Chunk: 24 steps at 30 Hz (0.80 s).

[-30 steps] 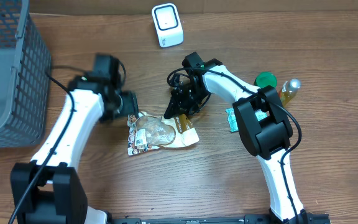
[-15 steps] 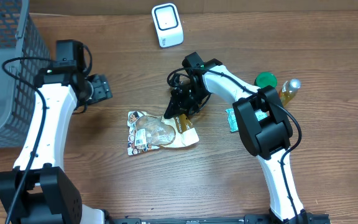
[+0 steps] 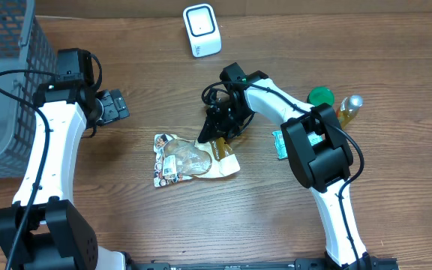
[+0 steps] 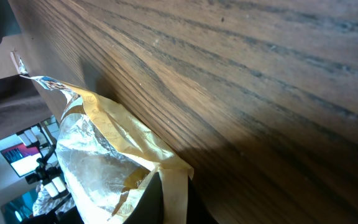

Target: Scan the item barcode

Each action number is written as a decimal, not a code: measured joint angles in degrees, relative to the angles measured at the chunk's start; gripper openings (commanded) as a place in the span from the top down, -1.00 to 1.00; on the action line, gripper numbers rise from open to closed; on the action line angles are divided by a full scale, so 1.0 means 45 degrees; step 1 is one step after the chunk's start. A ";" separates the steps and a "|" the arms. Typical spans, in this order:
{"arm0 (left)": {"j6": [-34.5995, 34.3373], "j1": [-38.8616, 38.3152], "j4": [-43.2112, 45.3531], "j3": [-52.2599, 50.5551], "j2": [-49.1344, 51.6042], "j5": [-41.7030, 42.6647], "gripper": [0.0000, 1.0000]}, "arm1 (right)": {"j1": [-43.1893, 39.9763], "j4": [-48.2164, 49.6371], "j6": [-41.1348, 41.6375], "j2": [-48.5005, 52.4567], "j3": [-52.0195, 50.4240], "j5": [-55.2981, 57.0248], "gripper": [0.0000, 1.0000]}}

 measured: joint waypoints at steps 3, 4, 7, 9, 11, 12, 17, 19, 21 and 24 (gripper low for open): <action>0.0000 0.0000 0.0000 0.0000 0.0000 0.0005 -0.99 | 0.0000 -0.0005 -0.0005 0.0000 0.0000 0.0019 0.92; 0.0005 0.0000 0.0000 0.0000 0.0000 0.0005 -1.00 | 0.0000 -0.0005 -0.0010 0.0000 0.0000 0.0039 0.92; 0.0000 0.0000 0.0000 0.0000 0.0000 0.0005 -1.00 | 0.0000 -0.0005 -0.0005 0.0000 0.0000 0.0092 0.92; 0.0000 0.0000 0.0000 0.0000 0.0000 0.0005 -1.00 | 0.0000 0.0029 -0.0010 0.0000 0.0000 0.0097 0.92; 0.0000 0.0000 0.0000 0.0000 0.0000 0.0005 -1.00 | 0.0000 0.0083 0.0000 0.0000 0.0000 0.0102 0.93; 0.0000 0.0000 0.0000 0.0000 0.0000 0.0005 -1.00 | 0.0000 0.0107 -0.0010 0.0000 0.0000 0.0107 0.93; 0.0000 0.0000 0.0000 0.0000 0.0000 0.0005 -1.00 | -0.0053 -0.0175 -0.0078 0.0000 0.0063 0.0155 0.92; 0.0000 0.0000 0.0000 0.0000 0.0000 0.0005 -0.99 | -0.0126 -0.0495 -0.0306 0.0000 0.0233 0.0296 0.92; 0.0000 0.0000 0.0000 0.0000 0.0000 0.0005 -1.00 | -0.0248 -0.1015 -0.0690 0.0000 0.0539 0.0510 0.93; 0.0000 0.0000 0.0000 0.0000 0.0000 0.0005 -1.00 | -0.0432 -0.2273 -0.1428 -0.0029 0.1350 0.1141 0.93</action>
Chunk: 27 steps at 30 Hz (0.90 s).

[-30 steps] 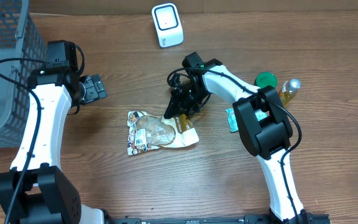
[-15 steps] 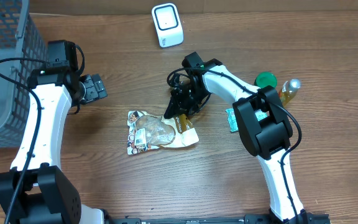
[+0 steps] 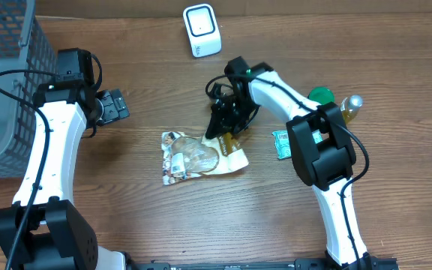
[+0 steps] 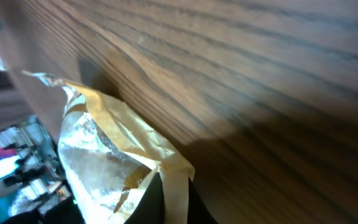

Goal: Scan the item barcode
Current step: 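Lift the PanTree bag with the right gripper to the white scanner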

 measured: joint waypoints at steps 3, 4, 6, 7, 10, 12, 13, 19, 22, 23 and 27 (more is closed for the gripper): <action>0.0000 0.0000 0.0010 0.0000 0.0000 0.0000 -1.00 | -0.0078 -0.1350 -0.0617 -0.0170 0.1302 0.1093 0.93; 0.0000 0.0000 0.0024 0.0000 0.0000 0.0000 -0.99 | -0.0073 -0.1885 -0.0831 -0.0243 0.1982 0.1588 0.93; 0.0000 0.0000 0.0024 0.0000 0.0000 0.0000 -1.00 | -0.0034 -0.2778 -0.1263 -0.0457 0.3439 0.2565 0.93; 0.0000 0.0000 0.0029 0.0000 0.0000 0.0000 -1.00 | 0.0005 -0.3109 -0.1375 -0.0529 0.4036 0.2953 0.93; 0.0000 0.0000 0.0024 0.0000 0.0000 0.0000 -0.99 | 0.0175 -0.3978 -0.1671 -0.0719 0.6611 0.4391 0.93; 0.0000 0.0000 0.0024 0.0000 0.0000 0.0000 -0.99 | 0.0291 -0.4269 -0.1783 -0.0777 0.8194 0.5168 0.92; 0.0000 0.0000 0.0029 0.0000 0.0000 0.0000 -0.99 | 0.0359 -0.4362 -0.1889 -0.0835 0.8942 0.5508 0.93; 0.0000 0.0000 0.0029 0.0000 0.0000 0.0000 -1.00 | 0.0617 -0.4206 -0.2919 -0.1132 1.2968 0.7373 0.93; 0.0000 0.0000 0.0024 0.0000 0.0000 0.0000 -1.00 | 0.0719 -0.3458 -0.3774 -0.1409 1.3707 0.8121 0.93; 0.0000 0.0000 0.0029 0.0000 0.0000 0.0000 -0.99 | 0.0767 -0.3055 -0.4163 -0.1491 1.3828 0.8335 0.93; 0.0000 0.0000 0.0029 0.0000 0.0000 0.0000 -1.00 | 0.0860 -0.1836 -0.5299 -0.1486 1.3833 0.8762 0.93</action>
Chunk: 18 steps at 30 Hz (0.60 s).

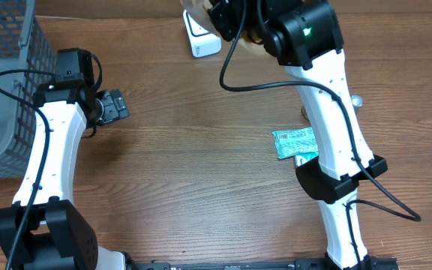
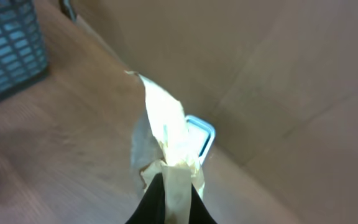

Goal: Scan the item barcode
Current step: 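Lift the PanTree bag with the right gripper to the white scanner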

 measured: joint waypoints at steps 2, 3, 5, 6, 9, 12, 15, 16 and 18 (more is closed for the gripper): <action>0.0000 0.0000 -0.0005 0.0000 0.0000 0.0000 -1.00 | 0.0010 0.0665 -0.0437 0.0073 -0.0092 0.0102 0.93; 0.0000 0.0000 0.0000 0.0000 0.0000 0.0000 -0.99 | 0.0010 0.1083 -0.0680 0.0107 -0.0214 0.0141 0.93; 0.0000 0.0000 -0.0005 0.0000 0.0000 0.0000 -1.00 | 0.0015 0.2021 -0.1015 0.0146 -0.0597 0.0194 0.93; 0.0000 0.0000 0.0000 0.0000 0.0000 0.0000 -1.00 | 0.0010 0.2628 -0.1200 0.0160 -0.0937 0.0214 0.93; 0.0000 0.0000 0.0000 0.0000 0.0000 0.0000 -0.99 | 0.0010 0.4342 -0.1457 0.0262 -0.2064 0.0364 0.93; 0.0000 0.0000 -0.0005 0.0000 0.0000 0.0000 -0.99 | 0.0010 0.6285 -0.1749 0.0398 -0.3478 0.0792 0.93; 0.0000 0.0000 0.0000 0.0000 0.0000 0.0000 -0.99 | 0.0015 0.8116 -0.2205 0.0539 -0.5066 0.1438 0.93; 0.0000 0.0000 0.0000 0.0000 0.0000 0.0000 -0.99 | 0.0015 0.8820 -0.2414 0.0602 -0.5717 0.1651 0.93; 0.0000 0.0000 0.0000 0.0000 0.0000 0.0000 -0.99 | 0.0015 0.9899 -0.2701 0.0651 -0.6688 0.1885 0.93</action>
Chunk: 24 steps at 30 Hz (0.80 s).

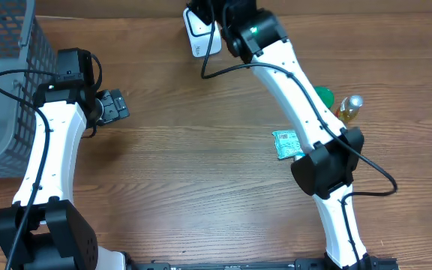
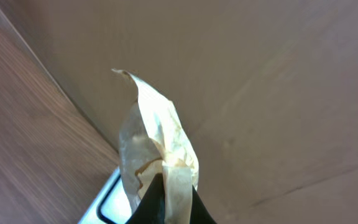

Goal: Scan the item barcode
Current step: 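Lift the PanTree bag with the right gripper to the white scanner, then hold the bag at the scanner window with the right gripper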

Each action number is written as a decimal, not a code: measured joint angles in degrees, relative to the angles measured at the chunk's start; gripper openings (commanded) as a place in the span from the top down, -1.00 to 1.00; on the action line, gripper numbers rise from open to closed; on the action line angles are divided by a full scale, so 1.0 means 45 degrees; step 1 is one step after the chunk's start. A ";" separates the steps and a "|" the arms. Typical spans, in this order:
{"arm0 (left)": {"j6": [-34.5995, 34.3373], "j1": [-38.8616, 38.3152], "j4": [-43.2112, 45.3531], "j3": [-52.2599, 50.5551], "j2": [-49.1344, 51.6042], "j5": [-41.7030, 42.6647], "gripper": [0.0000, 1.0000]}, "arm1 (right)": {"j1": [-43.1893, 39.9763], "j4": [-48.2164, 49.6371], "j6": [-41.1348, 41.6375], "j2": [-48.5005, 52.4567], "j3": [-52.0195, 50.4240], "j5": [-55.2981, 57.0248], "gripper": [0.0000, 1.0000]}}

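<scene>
My right gripper [image 2: 171, 200] is shut on the edge of a crinkled clear-and-tan snack pouch [image 2: 157, 143], which hangs in the air in front of a cardboard wall. A corner of the white barcode scanner [image 2: 107, 202] shows just behind and left of the pouch. In the overhead view the right arm reaches to the table's far edge, its gripper [image 1: 212, 11] over the scanner [image 1: 199, 34], and the pouch is hidden there. My left gripper [image 1: 115, 105] rests open at the left, holding nothing.
A green packet [image 1: 287, 142] lies on the table beside the right arm's base. A green-lidded item [image 1: 322, 95] and a bottle [image 1: 349, 107] stand at the right. A grey basket [image 1: 6, 82] fills the far left. A cardboard wall [image 2: 278, 93] backs the table.
The right gripper with the pouch has moved closer to the scanner and the back wall; the scanner now sits right behind the pouch. The left arm has not moved.
The right gripper was shut on a corner of the pouch lying mid-table. Then the pouch had shifted slightly right on the table. Then it was off the table, held near the scanner at the back, and now it hangs right at the scanner.
</scene>
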 measured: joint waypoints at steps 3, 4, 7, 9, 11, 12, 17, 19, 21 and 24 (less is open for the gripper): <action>0.0000 0.0000 0.0000 0.0000 0.0000 0.0000 -1.00 | -0.0005 0.1666 -0.0253 0.0019 -0.1180 0.0248 0.93; 0.0000 0.0000 0.0000 0.0000 0.0000 0.0000 -1.00 | -0.0005 0.2463 -0.0301 0.0019 -0.1613 0.0330 0.93; 0.0000 0.0000 0.0000 0.0000 0.0000 0.0000 -0.99 | -0.0005 0.4206 -0.0403 0.0019 -0.2633 0.0641 0.93; 0.0000 0.0000 0.0000 0.0000 0.0000 0.0000 -1.00 | -0.0005 0.4813 -0.0471 0.0019 -0.3249 0.0831 0.93; 0.0000 0.0000 -0.0005 0.0000 0.0000 0.0000 -1.00 | -0.0005 0.4891 -0.0520 0.0019 -0.3755 0.0937 0.93; 0.0000 0.0000 0.0000 0.0000 0.0000 0.0000 -1.00 | -0.0005 0.4891 -0.0539 0.0019 -0.3954 0.0981 0.93; 0.0000 0.0000 0.0000 0.0000 0.0000 0.0000 -0.99 | -0.0005 0.4711 -0.0573 0.0019 -0.4595 0.1025 0.93; 0.0000 0.0000 0.0000 0.0000 0.0000 0.0000 -1.00 | -0.0005 0.4571 -0.0578 0.0019 -0.4643 0.1025 0.93; 0.0000 0.0000 0.0000 0.0000 0.0000 -0.0005 -1.00 | -0.0005 0.4303 -0.0573 0.0019 -0.4643 0.1020 0.93; 0.0000 0.0000 0.0000 0.0000 0.0000 0.0000 -1.00 | 0.0000 0.3881 -0.0559 0.0019 -0.4643 0.1020 0.93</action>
